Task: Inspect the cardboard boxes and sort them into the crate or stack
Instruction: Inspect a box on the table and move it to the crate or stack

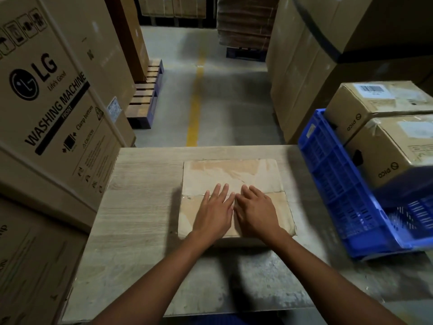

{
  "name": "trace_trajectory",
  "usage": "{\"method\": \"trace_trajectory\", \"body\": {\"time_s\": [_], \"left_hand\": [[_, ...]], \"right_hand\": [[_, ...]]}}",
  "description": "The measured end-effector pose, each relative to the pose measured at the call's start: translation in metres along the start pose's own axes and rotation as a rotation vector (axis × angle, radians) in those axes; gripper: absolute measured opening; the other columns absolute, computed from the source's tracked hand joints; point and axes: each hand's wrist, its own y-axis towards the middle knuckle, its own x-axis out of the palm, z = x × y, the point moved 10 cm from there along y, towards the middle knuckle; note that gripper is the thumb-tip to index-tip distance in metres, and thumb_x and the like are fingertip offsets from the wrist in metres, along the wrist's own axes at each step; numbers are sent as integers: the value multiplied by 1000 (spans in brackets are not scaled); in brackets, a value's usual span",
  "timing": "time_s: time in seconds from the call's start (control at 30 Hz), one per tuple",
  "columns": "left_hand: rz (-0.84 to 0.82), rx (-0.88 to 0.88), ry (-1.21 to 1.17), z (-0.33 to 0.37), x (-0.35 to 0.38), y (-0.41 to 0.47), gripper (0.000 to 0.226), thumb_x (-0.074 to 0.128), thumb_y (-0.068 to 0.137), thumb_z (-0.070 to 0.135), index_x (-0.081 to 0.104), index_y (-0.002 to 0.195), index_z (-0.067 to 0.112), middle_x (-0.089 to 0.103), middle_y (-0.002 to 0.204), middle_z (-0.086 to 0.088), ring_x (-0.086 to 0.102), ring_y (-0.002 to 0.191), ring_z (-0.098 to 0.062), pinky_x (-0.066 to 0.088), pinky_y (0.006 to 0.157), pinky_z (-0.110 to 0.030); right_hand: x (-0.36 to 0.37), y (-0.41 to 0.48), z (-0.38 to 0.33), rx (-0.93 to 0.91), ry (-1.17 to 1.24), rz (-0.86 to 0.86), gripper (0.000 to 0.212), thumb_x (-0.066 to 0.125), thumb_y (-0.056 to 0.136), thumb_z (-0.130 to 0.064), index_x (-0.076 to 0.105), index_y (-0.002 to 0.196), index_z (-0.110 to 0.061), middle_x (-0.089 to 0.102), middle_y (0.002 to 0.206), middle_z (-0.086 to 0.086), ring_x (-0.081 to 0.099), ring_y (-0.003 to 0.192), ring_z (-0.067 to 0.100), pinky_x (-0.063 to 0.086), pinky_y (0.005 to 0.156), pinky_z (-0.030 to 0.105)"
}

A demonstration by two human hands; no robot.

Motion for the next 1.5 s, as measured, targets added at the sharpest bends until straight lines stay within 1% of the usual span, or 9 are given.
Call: {"method": "trace_trajectory", "body": {"time_s": [0.33,0.5,0.6,0.7,0.83,1.13,1.27,1.4,1.5], "left_hand": [[24,27,-1,10,-8,-5,48,31,106,31,36,152,23,22,164,-3,13,152,-25,15,123,-43],[78,179,-111,44,-12,-28,40,48,92,23,66,127,15,60,137,-10,50,133,-32,40,109,-41],[88,161,-137,53,-2,-41,41,48,85,24,73,115,14,67,127,-10,60,122,-31,49,101,-43],[90,99,-114,56,1,-42,45,41,89,27,71,120,14,64,133,-9,56,127,-30,46,105,-42],[-22,79,-38,65,2,-33,47,36,101,29,47,146,16,38,157,-7,28,147,-26,26,119,-37],[-75,173,-23,98,19,-20,77,-1,88,42,30,154,18,18,164,-6,12,152,-25,11,122,-47],[-92,167,-18,97,19,-15,78,-2,87,42,30,154,20,19,164,-3,14,152,-23,13,122,-44],[-62,169,-54,95,12,-1,51,28,101,29,34,151,18,19,164,-7,15,151,-25,15,121,-44],[-17,117,-56,88,6,15,62,11,97,36,26,155,18,8,166,-7,5,153,-25,10,122,-47]], "right_hand": [[2,-17,3,-27,61,-57,58,26,99,-48,50,146,-22,39,158,9,33,147,30,33,115,44],[-23,-50,10,28,116,130,31,52,87,-34,75,100,-18,69,111,7,63,108,31,54,80,40],[-16,-73,17,88,139,206,30,51,89,-33,75,100,-18,70,113,7,64,109,30,55,79,40],[-5,-81,18,110,179,236,38,47,94,-34,74,114,-16,68,128,10,61,122,31,54,92,42],[-8,-78,20,69,170,225,32,55,91,-31,74,113,-17,68,127,8,62,121,30,52,94,41],[2,-99,59,198,173,102,61,25,100,-43,50,146,-14,39,158,10,31,149,23,27,119,42],[-3,-93,55,187,63,104,51,34,95,-39,60,131,-14,54,144,11,49,136,26,40,111,47],[-28,-74,61,192,53,173,33,38,88,-39,64,95,-19,62,101,1,60,98,23,46,96,44],[-22,-50,65,129,104,93,48,33,89,-38,62,117,-12,61,125,11,57,119,29,47,100,41]]}}
